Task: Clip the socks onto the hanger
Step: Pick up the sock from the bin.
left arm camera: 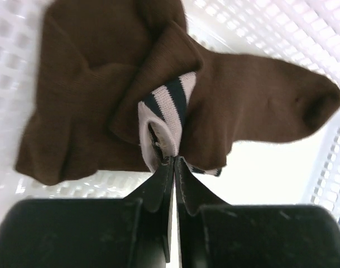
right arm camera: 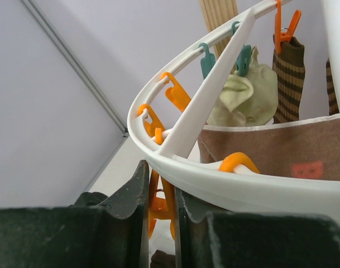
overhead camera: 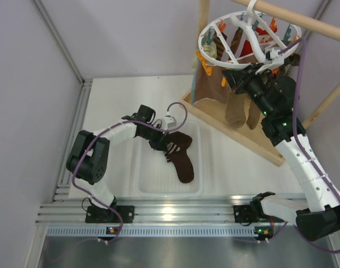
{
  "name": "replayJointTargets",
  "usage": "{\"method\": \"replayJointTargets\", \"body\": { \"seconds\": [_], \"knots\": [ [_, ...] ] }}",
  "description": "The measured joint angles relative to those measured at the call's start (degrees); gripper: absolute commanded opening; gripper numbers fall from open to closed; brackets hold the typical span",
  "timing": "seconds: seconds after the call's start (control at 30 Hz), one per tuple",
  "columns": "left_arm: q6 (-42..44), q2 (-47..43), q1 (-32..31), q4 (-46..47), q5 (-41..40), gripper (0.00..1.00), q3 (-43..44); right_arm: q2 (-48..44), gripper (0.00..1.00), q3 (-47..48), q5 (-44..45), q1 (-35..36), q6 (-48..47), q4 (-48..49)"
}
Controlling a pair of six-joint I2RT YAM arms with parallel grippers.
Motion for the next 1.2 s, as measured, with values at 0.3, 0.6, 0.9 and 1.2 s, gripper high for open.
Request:
{"method": "replayJointTargets", "body": {
  "seconds": [0.3, 0.6, 0.9, 1.2],
  "knots": [
    [-1.60, -1.14, -0.11, 5.46, -3.54, 0.35, -1.38, 0.33, 0.00, 0.00, 0.02, 0.00, 0.07, -0.02],
    [-0.11, -2.08, -0.70, 5.77, -5.99, 0.34, -4.17, 0.37, 0.00, 0.00, 0.04, -0.02, 0.07, -0.04],
    [-1.62, -4.92, -1.73, 5.81, -5.77, 0.00, -4.31, 0.37, 0.00, 0.00, 0.04, -0.02, 0.00, -0.04],
    [-0.98, -11.54, -3.50, 3.06, -6.25, 0.00, 15.82, 0.37, 0.00, 0.00, -0.33, -0.02, 0.22, 0.04]
  ]
}}
